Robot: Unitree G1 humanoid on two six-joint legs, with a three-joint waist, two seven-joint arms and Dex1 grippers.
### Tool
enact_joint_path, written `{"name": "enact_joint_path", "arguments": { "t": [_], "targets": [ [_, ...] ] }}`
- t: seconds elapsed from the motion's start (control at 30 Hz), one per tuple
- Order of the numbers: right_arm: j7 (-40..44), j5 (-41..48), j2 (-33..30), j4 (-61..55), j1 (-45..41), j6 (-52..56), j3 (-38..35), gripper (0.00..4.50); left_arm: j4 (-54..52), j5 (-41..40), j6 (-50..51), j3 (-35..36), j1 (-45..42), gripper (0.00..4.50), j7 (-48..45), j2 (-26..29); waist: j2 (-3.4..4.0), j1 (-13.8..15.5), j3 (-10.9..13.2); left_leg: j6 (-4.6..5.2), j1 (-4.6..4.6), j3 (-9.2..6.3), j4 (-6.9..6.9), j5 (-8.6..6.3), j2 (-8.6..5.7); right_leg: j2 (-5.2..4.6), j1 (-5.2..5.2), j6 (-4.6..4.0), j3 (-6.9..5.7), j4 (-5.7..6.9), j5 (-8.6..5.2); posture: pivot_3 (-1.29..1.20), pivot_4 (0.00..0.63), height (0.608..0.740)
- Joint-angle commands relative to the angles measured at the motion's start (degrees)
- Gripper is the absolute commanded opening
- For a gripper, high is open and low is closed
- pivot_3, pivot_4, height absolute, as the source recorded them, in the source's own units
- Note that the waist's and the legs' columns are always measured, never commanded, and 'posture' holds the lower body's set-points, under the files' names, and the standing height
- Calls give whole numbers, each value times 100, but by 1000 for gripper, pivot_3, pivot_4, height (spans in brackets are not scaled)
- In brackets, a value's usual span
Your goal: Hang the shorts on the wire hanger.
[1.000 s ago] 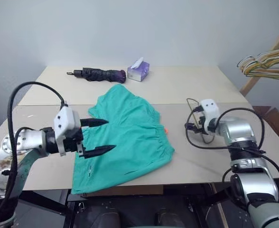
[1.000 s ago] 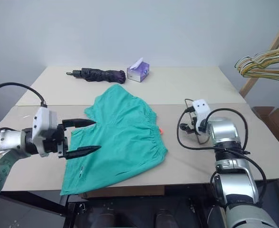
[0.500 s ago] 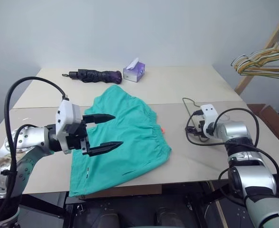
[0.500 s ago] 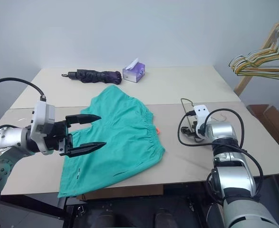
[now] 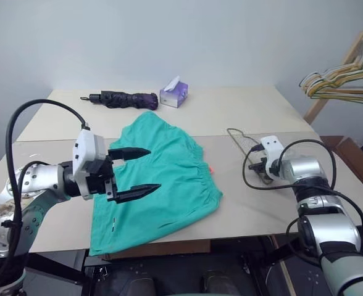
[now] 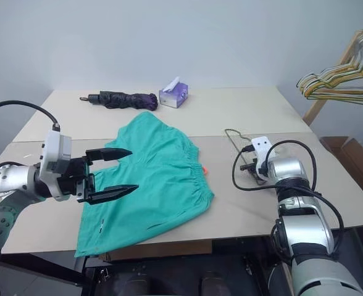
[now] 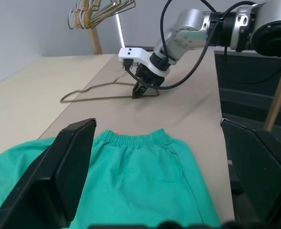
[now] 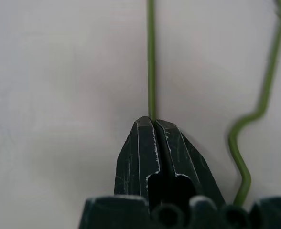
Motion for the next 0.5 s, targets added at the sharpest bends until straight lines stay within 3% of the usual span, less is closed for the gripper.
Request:
{"name": "enact_joint_path", "arguments": {
  "t": [0.03,0.1,0.17,0.27,0.37,0.5],
  "targets": [
    [-347,-86,120,-438,287,0,8,22,159,389,492,-321,-410,4500,1112,-314,-3,20,-7,1,15,-2,0,-1,0,0,19,0,-1,-7,0,73,0,740],
    [-552,-169,99,-992,478,-164,-1,22,351,349,975,-340,-668,4500,1866,-731,-6,24,-10,2,32,-7,-1,-2,-1,3,41,3,1,-14,-1,71,0,740],
    [-431,-34,30,-2189,809,-173,-100,22,686,-259,1755,-56,-1037,4500,2804,-1461,-4,48,-11,2,23,-15,-1,-2,-3,5,39,4,0,-17,-2,67,0,740],
    [-115,290,-29,-4096,1372,-191,-203,22,1018,-1665,2424,529,-1307,4500,4127,-2720,1,28,-11,2,-34,-33,8,-2,-6,5,-9,8,-3,-4,0,57,0,740],
    [122,502,-53,-5260,1754,-278,-144,22,1191,-2906,2509,884,-1351,4500,5169,-3564,3,9,-12,2,-76,-39,16,-2,-7,4,-51,8,1,2,3,42,0,740],
    [340,629,-40,-6240,2090,-688,60,22,1460,-3852,2307,972,-1447,4500,6081,-4046,4,35,-13,2,-59,-42,15,-2,-7,5,-41,7,-2,11,4,36,0,740]
  ]
}}
